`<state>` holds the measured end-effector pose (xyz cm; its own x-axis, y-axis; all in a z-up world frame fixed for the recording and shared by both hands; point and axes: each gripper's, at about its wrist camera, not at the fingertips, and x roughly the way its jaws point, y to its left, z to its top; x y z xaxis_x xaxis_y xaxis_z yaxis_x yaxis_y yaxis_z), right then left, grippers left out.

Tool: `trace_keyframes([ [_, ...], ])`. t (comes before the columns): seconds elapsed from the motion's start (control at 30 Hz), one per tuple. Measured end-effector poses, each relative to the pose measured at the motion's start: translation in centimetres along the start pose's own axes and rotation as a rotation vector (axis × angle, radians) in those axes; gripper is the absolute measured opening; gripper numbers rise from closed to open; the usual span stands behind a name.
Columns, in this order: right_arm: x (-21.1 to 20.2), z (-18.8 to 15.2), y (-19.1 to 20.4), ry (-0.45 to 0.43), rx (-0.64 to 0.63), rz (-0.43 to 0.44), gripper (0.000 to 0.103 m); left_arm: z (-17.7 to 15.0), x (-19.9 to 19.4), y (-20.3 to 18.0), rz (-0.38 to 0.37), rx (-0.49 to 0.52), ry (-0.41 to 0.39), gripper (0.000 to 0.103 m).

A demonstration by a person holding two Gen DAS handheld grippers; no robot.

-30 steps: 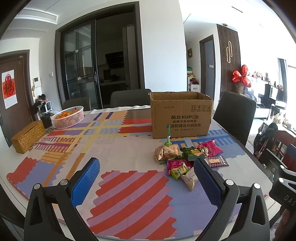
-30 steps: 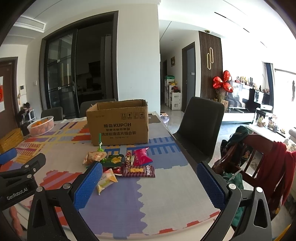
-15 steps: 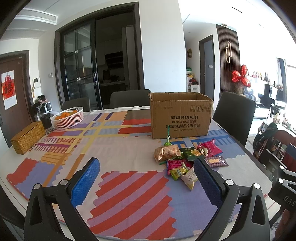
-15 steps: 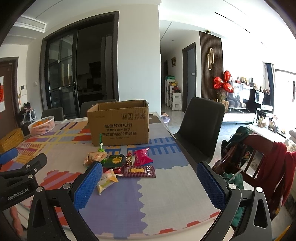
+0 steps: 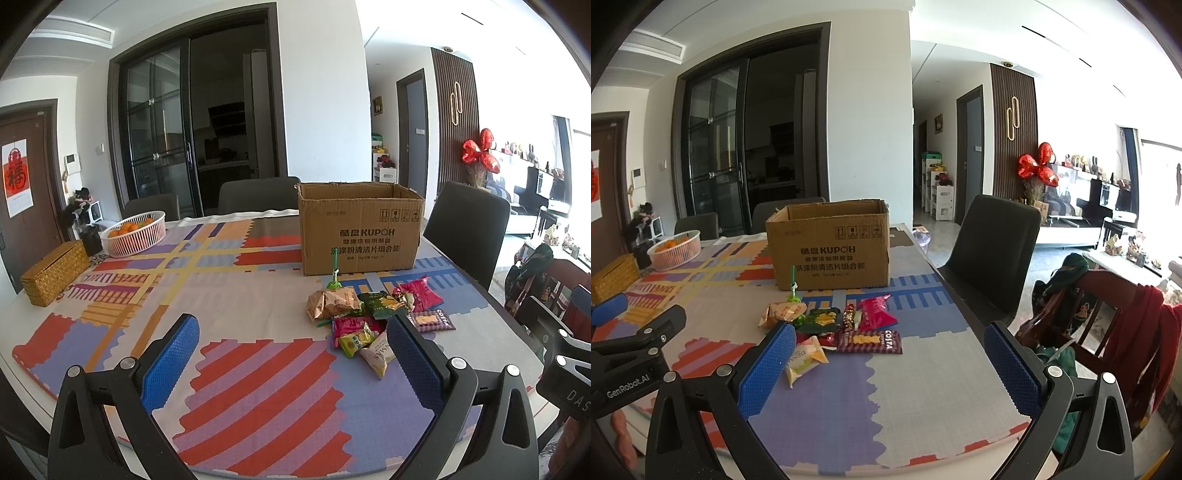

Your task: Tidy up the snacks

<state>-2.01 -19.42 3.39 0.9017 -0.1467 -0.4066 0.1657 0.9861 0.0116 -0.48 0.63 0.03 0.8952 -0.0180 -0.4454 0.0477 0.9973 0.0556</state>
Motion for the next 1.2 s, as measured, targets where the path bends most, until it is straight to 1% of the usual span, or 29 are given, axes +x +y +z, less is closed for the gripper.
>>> trace_keyframes([
  [0.33,0.0,-0.1,0.2,0.006,-0.007,0.005,0.103,-0.1,0.1,0.0,-0.001,-0.002,0.004,0.103],
  [0.57,0.6,-0.3,0.7,0.030,-0.022,0.011,0.103,-0.3,0.6,0.6,0.008,-0.009,0.013,0.103],
  [0.7,1.1,-0.3,1.4,0.045,-0.041,0.014,0.103,-0.3,1.4,1.1,0.007,0.008,0.027,0.103],
  [0.87,2.3,-0.4,2.3,0.089,-0.045,0.029,0.103,-0.2,2.4,1.6,-0.012,0.037,0.046,0.103],
  [1.0,3.7,-0.6,3.2,0.133,-0.055,0.063,0.103,-0.2,3.5,1.7,-0.049,0.080,0.059,0.103],
  [1.07,4.6,-0.7,3.6,0.161,-0.061,0.085,0.103,-0.1,4.2,1.8,-0.058,0.090,0.068,0.100],
  [1.2,6.4,-0.9,4.5,0.205,-0.080,0.097,0.103,-0.1,6.0,1.9,-0.108,0.120,0.103,0.098],
])
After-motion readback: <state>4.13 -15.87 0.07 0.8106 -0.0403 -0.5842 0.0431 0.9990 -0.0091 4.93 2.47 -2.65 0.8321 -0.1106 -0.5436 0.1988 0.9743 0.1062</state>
